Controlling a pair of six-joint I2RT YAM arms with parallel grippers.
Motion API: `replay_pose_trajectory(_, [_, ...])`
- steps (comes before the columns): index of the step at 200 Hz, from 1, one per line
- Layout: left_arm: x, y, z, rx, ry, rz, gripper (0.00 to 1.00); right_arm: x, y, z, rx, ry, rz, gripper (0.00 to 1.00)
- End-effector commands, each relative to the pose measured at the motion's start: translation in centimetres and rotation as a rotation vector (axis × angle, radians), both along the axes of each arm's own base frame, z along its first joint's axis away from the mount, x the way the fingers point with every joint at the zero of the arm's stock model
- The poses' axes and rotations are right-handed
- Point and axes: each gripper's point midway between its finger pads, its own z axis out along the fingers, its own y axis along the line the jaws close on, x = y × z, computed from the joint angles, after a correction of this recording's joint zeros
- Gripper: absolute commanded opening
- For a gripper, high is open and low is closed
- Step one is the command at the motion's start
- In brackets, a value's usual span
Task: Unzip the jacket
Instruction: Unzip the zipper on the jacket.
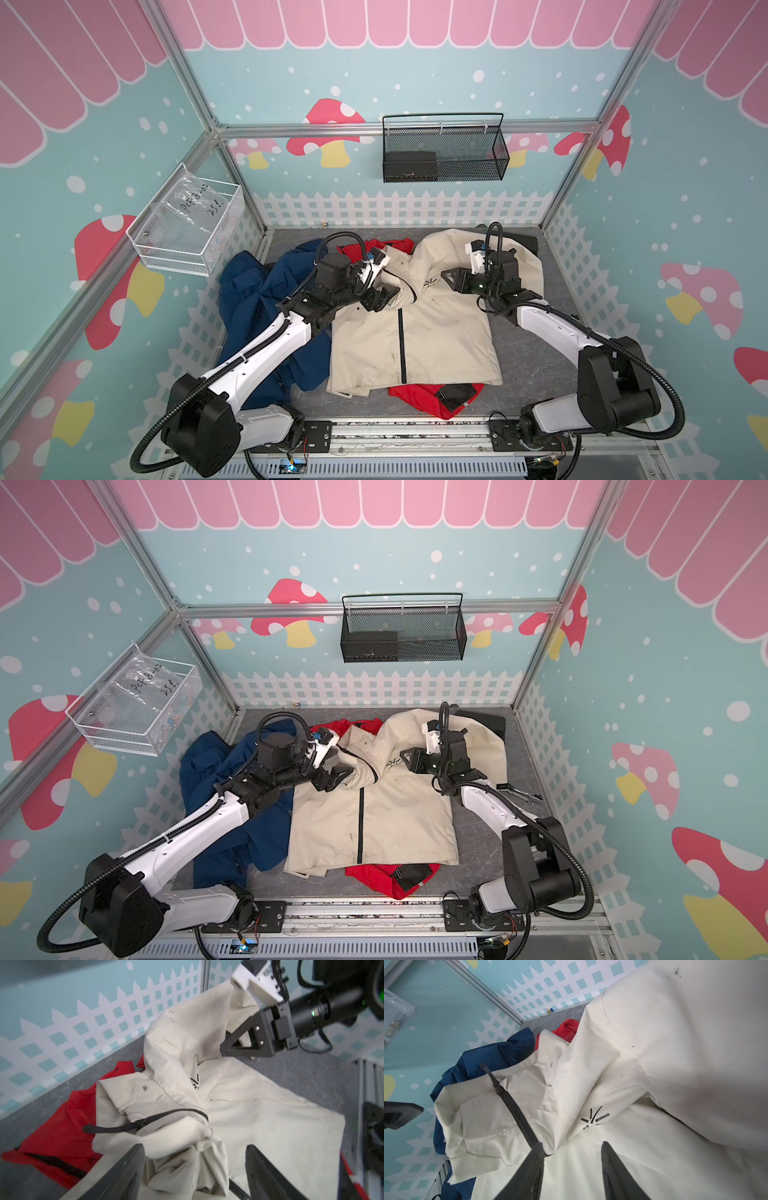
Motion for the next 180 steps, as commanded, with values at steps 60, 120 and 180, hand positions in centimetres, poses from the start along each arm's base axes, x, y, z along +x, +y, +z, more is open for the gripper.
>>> replay_pose_trajectory(60, [1.0,3.6,-3.6,-0.199,0.711,0.601,0.78,-0.6,-0.3,1.6,-0.001,-0.037,-0.002,0.48])
replay_pose_trajectory(120, [3.1,2.1,-5.8,-0.222,0.782,0.573,0.76,-0.9,-0.5,1.7,-0.013,-0.045,-0.002,0.49])
replay_pose_trajectory(180, [6.5,2.2,-6.6,-0.335,0.788,0.581,0.67,-1.1,-0.7,1.5,-0.037,-0.044,0.003,0.49])
